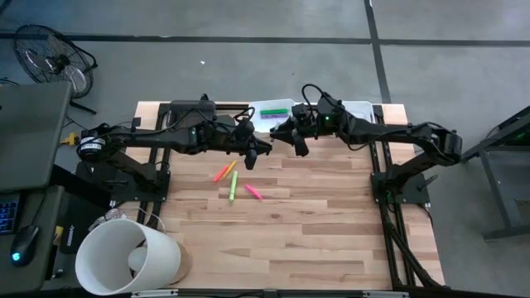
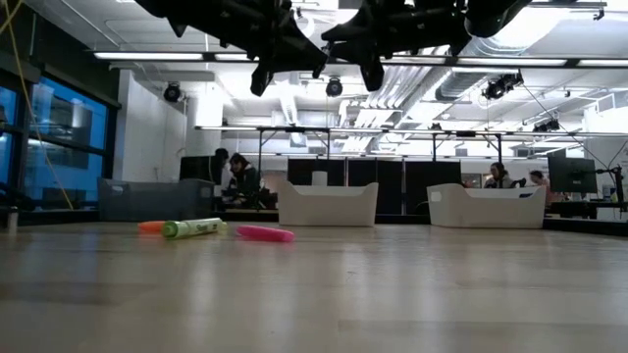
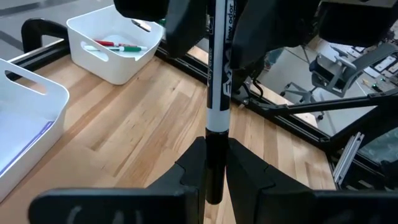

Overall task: Pick & Place Markers
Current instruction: Put the black marker pen into the right white bin

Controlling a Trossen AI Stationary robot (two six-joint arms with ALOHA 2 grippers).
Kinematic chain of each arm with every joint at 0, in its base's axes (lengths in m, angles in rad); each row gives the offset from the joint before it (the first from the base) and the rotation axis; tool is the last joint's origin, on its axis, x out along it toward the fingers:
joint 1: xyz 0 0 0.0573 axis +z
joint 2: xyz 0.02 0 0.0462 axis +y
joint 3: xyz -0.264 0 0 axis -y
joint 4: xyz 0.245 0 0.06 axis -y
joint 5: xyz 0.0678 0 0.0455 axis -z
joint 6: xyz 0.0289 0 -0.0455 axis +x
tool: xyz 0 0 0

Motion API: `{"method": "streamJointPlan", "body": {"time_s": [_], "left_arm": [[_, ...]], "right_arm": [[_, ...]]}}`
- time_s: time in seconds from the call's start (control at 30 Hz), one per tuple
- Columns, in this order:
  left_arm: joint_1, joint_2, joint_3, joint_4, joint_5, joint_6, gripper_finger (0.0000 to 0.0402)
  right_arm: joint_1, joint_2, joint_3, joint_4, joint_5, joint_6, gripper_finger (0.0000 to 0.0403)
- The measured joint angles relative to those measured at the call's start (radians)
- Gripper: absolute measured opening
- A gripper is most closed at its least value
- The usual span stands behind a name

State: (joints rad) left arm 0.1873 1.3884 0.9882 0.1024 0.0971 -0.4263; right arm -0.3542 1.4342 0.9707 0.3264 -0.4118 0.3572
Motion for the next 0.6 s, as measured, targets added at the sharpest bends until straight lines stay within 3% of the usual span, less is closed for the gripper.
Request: {"method": "streamJointPlan", "body": {"time_s": [0.23,0.6], "left_arm": [[0.0,0.0,0.0,-0.001,-0.002,0.006,0.0041],[0.0,0.0,0.0,0.0,-0.002,0.004,0.0042]], "right_arm": [[0.001,-0.001,0.0,0.001,-0.011,-0.014,0.0029],[-0.006,-0.001,0.0,0.0,-0.027,-0.017,0.0031]]}}
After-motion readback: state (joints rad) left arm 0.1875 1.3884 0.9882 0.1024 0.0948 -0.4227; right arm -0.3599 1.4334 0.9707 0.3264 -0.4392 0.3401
